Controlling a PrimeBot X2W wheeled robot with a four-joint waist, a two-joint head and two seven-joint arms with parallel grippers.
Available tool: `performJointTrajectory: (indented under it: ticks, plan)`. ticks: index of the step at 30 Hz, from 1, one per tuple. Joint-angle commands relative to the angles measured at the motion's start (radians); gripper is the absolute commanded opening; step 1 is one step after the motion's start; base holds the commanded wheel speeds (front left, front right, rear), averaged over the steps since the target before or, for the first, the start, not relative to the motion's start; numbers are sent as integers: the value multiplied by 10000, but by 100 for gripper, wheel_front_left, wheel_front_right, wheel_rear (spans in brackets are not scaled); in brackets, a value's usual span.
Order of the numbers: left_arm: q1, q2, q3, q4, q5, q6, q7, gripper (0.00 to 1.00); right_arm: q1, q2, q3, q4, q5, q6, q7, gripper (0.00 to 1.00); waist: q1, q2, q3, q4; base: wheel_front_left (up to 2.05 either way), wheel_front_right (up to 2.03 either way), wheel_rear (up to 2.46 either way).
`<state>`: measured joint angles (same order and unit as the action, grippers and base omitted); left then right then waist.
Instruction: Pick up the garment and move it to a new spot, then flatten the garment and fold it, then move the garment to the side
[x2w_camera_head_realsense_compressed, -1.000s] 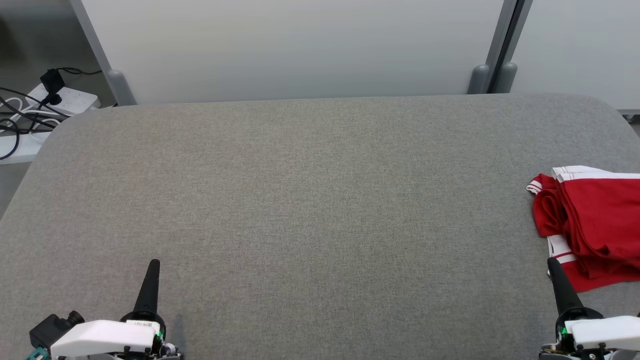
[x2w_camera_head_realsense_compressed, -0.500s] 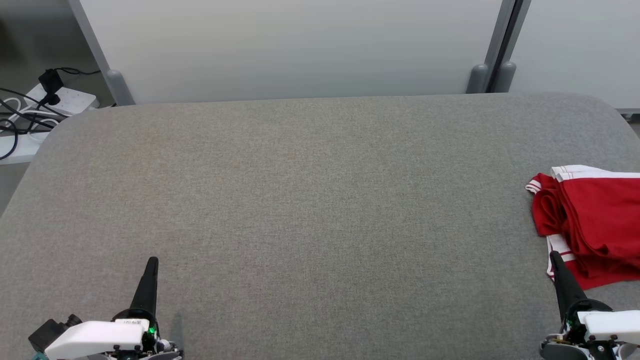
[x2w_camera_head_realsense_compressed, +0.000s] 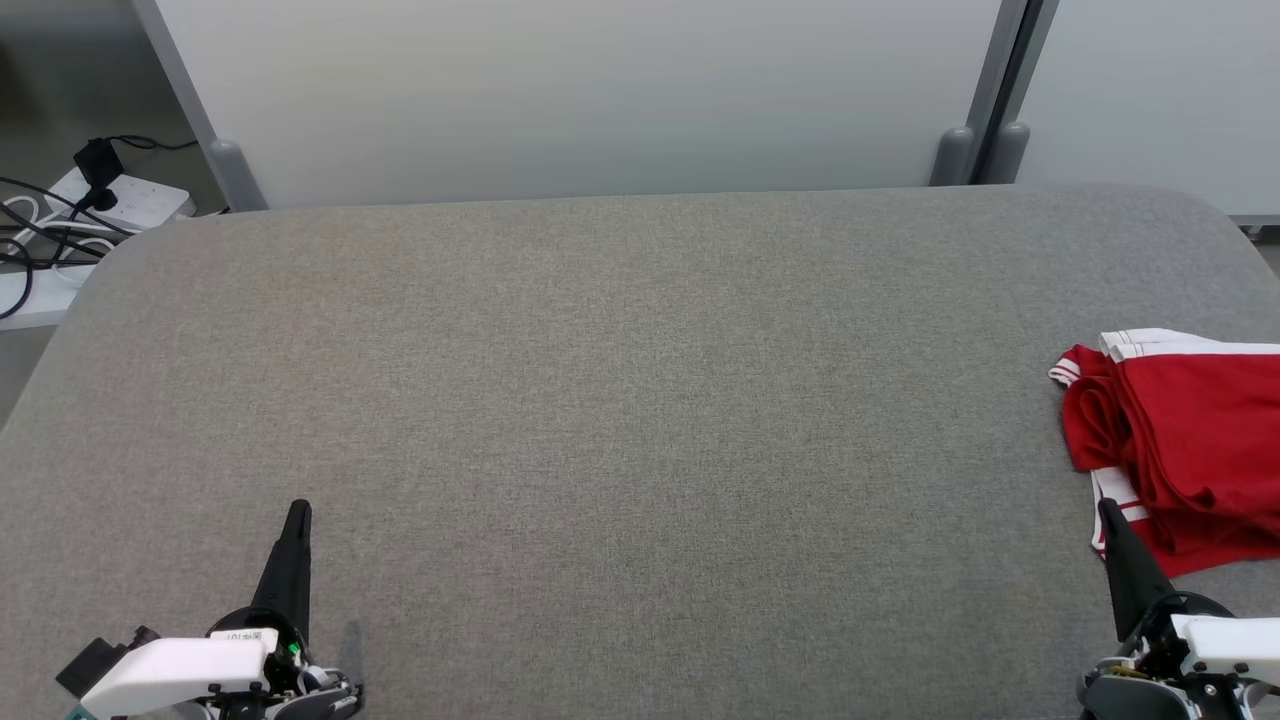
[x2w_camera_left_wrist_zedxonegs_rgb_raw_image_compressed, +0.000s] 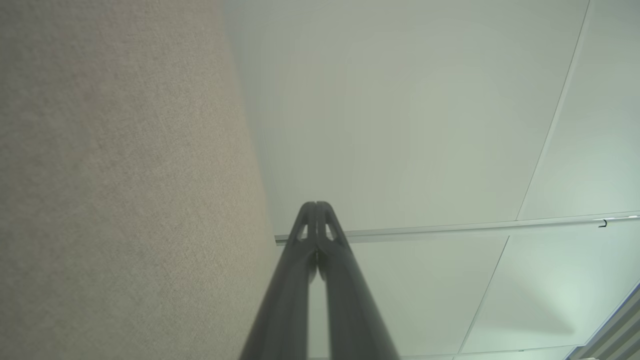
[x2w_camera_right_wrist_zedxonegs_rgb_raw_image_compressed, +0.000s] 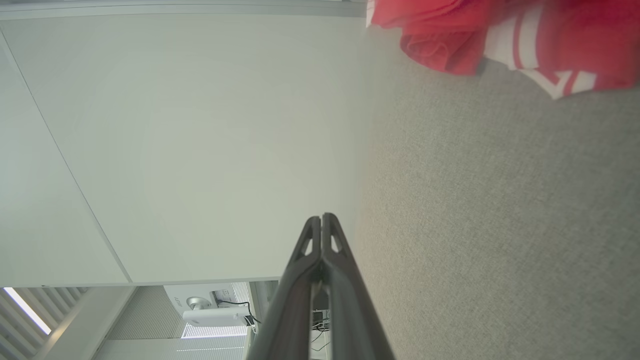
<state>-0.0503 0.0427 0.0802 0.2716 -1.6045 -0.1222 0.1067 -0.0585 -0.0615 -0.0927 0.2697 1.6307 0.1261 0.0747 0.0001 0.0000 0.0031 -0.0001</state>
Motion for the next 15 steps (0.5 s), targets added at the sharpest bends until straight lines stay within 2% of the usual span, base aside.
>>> performJointTrajectory:
  ticks: [1, 15]
  plan:
    - [-578, 76, 339, -262, -39, -84, 68, 0, -463, -142, 141, -270, 72, 46, 103, 0, 0, 0, 0, 1, 0, 0, 0]
    - [-578, 76, 338, -263, -39, -84, 67, 0, -467, -102, 85, -266, 25, 46, 148, 0, 0, 0, 0, 1, 0, 0, 0]
